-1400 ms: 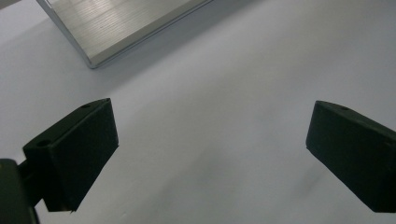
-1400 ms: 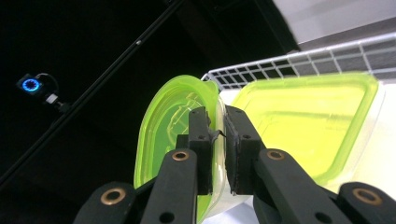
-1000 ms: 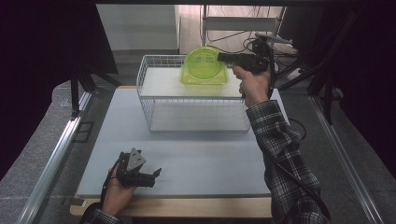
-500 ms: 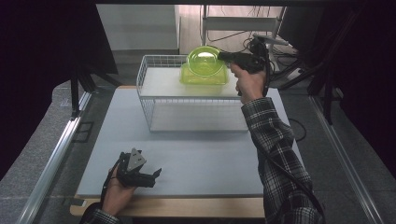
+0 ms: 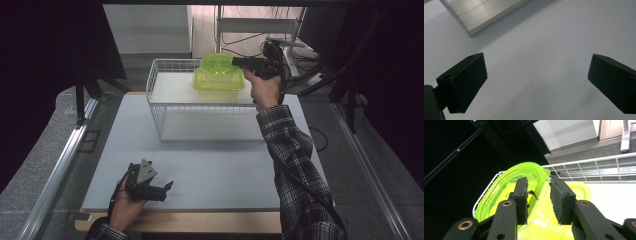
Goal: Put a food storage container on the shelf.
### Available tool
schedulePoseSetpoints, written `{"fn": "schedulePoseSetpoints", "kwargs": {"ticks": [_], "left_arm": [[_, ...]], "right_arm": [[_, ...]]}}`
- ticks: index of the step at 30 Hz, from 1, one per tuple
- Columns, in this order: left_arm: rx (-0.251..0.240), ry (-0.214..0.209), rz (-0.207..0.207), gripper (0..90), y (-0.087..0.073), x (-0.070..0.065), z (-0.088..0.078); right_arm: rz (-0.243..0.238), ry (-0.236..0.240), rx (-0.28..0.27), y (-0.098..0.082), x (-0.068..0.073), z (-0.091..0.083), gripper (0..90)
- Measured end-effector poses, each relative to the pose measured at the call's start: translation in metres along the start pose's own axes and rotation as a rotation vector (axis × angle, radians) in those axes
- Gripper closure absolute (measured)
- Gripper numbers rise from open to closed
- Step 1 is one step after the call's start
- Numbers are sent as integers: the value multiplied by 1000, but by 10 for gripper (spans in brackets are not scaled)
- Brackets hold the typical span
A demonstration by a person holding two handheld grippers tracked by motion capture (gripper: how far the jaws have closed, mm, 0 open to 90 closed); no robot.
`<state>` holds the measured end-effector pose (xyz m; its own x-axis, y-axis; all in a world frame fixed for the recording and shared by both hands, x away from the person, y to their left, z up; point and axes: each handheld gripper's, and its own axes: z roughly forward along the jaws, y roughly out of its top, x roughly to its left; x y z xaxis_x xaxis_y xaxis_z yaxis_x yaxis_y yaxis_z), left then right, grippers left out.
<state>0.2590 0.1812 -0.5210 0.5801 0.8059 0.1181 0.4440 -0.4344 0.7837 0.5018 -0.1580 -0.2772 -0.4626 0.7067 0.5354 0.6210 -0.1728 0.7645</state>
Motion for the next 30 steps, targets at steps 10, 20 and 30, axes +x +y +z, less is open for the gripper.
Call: {"fn": "schedulePoseSetpoints", "kwargs": {"ticks": [10, 20, 30], "left_arm": [[1, 1, 2, 21, 0, 0, 0], [4, 2, 3, 21, 0, -1, 1], [6, 2, 2, 21, 0, -1, 2]], "right_arm": [[-67, 19, 19, 1, 1, -8, 434], [-146, 62, 49, -8, 0, -23, 239], [-220, 89, 72, -26, 3, -34, 157]]}}
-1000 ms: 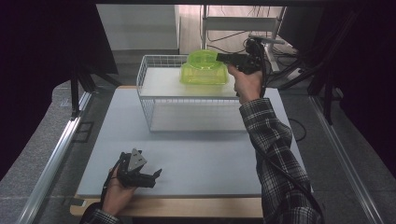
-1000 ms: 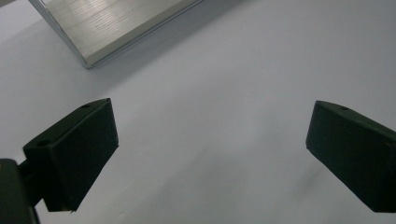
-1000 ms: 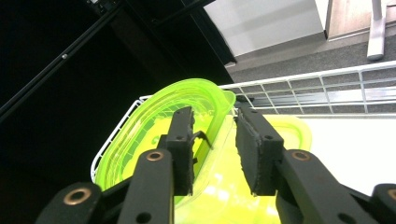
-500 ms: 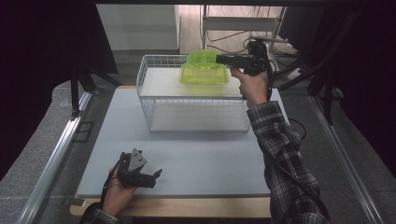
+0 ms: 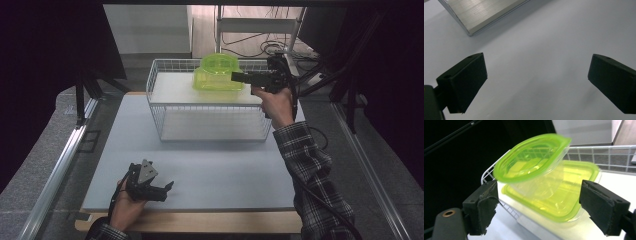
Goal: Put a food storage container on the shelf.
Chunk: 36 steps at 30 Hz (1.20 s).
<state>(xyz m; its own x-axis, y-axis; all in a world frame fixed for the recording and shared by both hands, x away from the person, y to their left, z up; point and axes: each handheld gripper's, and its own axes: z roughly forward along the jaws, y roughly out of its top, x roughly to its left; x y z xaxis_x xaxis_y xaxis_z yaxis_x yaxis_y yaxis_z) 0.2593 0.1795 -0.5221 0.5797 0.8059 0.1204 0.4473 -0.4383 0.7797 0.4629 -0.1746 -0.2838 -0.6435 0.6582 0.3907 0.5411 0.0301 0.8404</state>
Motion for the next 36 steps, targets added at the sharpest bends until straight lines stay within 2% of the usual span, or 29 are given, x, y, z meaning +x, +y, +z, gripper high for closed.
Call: {"fn": "schedulePoseSetpoints", "kwargs": {"ticks": [7, 17, 18, 20, 36], "left_arm": [[2, -1, 2, 21, 0, 0, 0], [3, -3, 0, 20, 0, 0, 1], [4, -3, 1, 20, 0, 0, 1], [4, -4, 1, 20, 0, 0, 1], [9, -5, 2, 20, 0, -1, 2]], "right_arm": [[-56, 14, 22, -13, 11, -3, 122], [-132, 4, 49, -29, 21, -5, 86], [-156, -1, 55, -32, 22, -6, 79], [-173, -4, 61, -36, 23, -7, 72], [-244, -18, 79, -68, 30, -13, 33]]}}
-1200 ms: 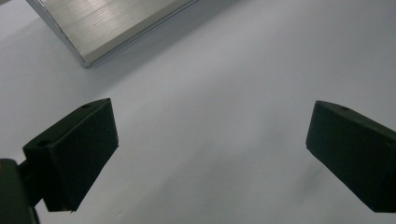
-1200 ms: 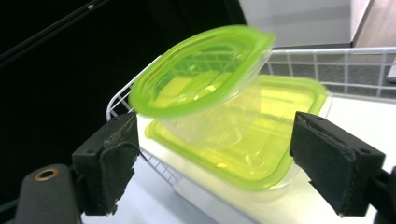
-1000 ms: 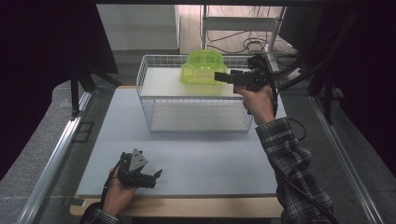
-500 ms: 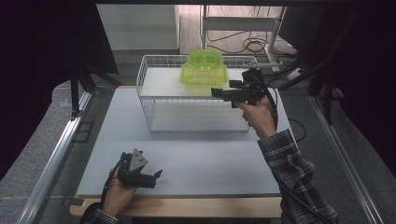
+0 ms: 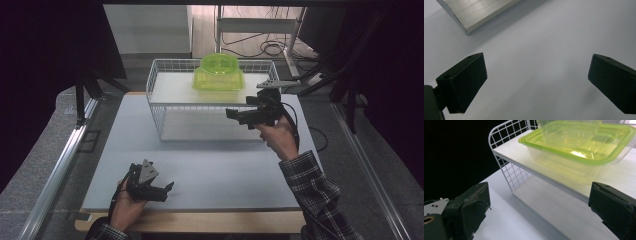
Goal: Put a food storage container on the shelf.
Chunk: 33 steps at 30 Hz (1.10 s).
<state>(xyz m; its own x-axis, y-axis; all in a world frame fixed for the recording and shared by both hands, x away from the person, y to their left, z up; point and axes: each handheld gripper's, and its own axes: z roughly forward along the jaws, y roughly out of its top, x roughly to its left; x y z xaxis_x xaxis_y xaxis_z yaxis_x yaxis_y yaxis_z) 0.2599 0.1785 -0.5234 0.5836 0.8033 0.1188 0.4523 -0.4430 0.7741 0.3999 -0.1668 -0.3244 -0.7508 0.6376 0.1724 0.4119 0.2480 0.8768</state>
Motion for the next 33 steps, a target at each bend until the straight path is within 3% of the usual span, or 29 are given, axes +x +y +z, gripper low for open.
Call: {"fn": "schedulePoseSetpoints", "kwargs": {"ticks": [23, 33], "left_arm": [[2, -3, 5, 18, 0, -1, 1], [3, -3, 6, 17, 0, -1, 0]], "right_arm": [[-51, -41, 36, -53, 3, 5, 0], [-53, -53, 19, -75, 0, 1, 0]]}}
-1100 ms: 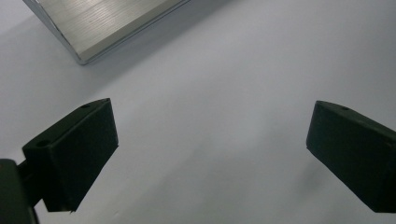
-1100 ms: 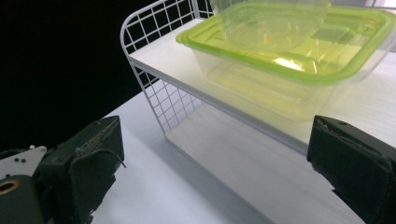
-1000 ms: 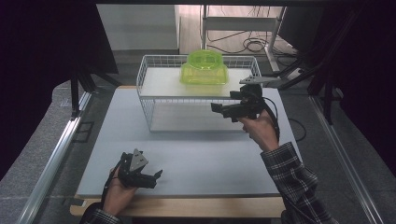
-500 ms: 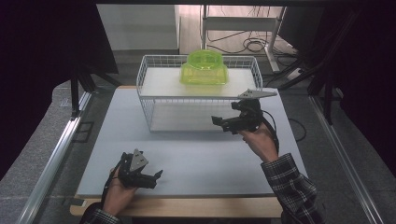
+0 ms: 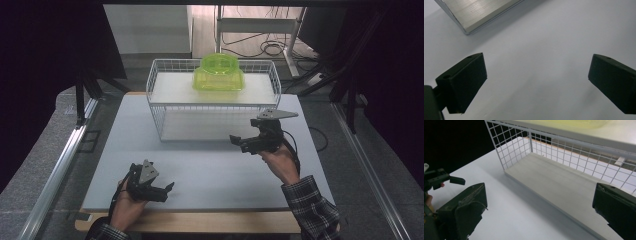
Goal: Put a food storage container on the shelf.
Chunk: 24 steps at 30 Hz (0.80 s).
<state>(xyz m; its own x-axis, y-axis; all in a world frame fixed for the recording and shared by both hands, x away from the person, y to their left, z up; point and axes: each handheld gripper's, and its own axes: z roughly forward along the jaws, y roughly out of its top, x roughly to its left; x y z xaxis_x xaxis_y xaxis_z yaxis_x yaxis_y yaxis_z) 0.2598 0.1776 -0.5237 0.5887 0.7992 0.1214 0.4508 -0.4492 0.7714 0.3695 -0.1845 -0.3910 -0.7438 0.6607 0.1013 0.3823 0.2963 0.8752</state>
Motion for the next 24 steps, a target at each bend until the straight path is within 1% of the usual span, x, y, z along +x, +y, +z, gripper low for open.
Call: {"fn": "schedulePoseSetpoints", "kwargs": {"ticks": [3, 5, 6, 7, 8, 9, 10, 11, 12, 13, 14, 20, 24], "left_arm": [[2, -3, -1, 17, 0, 0, 0], [3, -3, 4, 17, 0, 0, 0], [3, -3, 4, 17, 0, 0, 0], [4, -3, 4, 16, 0, 0, 1], [4, -3, 4, 16, 0, 0, 1], [5, -3, 4, 16, 0, 0, 1], [5, -3, 4, 16, 0, 0, 1], [5, -3, 3, 16, 0, 0, 1], [5, -3, 3, 16, 0, 0, 1], [6, -2, 2, 16, 0, 0, 1], [6, -2, 2, 16, 0, 0, 1], [8, -3, 7, 16, 0, 0, 1], [8, -5, 7, 16, 0, -1, 1]], "right_arm": [[2, -8, 5, -8, -1, -1, 0], [-8, -18, 11, -13, -2, -1, 0], [-8, -18, 11, -13, -2, -1, 0], [-18, -29, 15, -19, -2, -1, 0], [-18, -29, 15, -19, -2, -1, 0], [-24, -40, 20, -25, -3, -1, 0], [-24, -40, 20, -25, -3, -1, 0], [-30, -49, 23, -30, -3, -3, 0], [-30, -49, 23, -30, -3, -3, 0], [-36, -59, 25, -35, -4, -4, 0], [-36, -59, 25, -35, -4, -4, 0], [-32, -75, 37, -49, -5, -6, 0], [-33, -79, 47, -53, -6, -7, 0]]}}
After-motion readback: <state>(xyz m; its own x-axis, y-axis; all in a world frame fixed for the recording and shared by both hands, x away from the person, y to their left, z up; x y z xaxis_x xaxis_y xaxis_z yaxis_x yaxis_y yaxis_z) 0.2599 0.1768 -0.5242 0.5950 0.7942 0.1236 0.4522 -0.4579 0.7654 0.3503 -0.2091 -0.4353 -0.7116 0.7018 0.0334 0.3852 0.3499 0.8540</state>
